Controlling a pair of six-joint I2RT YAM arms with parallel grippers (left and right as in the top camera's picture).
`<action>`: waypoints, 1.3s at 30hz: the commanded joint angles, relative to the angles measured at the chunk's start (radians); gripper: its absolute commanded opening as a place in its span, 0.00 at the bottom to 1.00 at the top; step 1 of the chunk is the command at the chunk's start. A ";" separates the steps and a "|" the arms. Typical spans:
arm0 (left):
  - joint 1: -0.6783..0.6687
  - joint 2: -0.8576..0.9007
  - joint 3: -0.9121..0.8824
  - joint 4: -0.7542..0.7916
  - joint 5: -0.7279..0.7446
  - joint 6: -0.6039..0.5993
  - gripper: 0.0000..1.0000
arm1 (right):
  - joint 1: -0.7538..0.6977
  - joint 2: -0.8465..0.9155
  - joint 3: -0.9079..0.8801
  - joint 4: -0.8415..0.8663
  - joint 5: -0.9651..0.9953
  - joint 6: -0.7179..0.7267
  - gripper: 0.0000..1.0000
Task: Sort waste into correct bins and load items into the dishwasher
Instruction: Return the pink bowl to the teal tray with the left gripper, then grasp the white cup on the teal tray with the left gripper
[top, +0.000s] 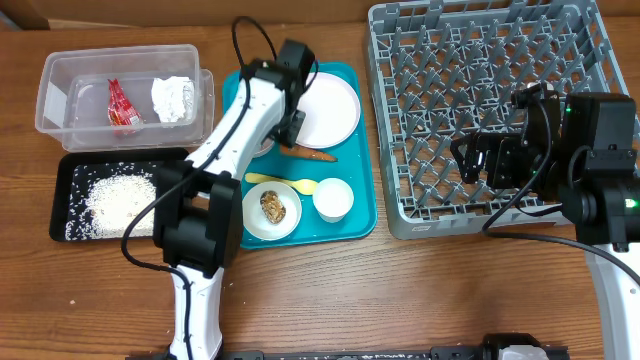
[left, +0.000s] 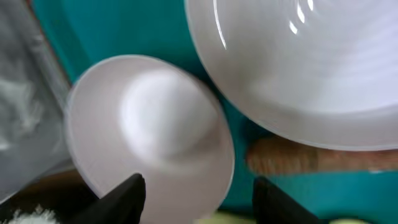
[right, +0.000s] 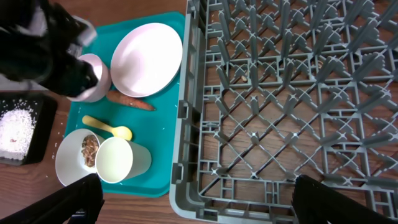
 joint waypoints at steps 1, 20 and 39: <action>0.029 -0.012 0.312 -0.187 0.014 -0.074 0.63 | -0.006 -0.003 0.021 -0.002 -0.006 0.003 1.00; 0.045 -0.432 0.358 -0.557 0.320 -0.129 0.72 | -0.006 -0.003 0.021 -0.008 -0.006 0.003 1.00; -0.081 -0.293 -0.276 -0.055 0.539 0.003 0.61 | -0.006 -0.003 0.021 -0.003 -0.006 0.003 1.00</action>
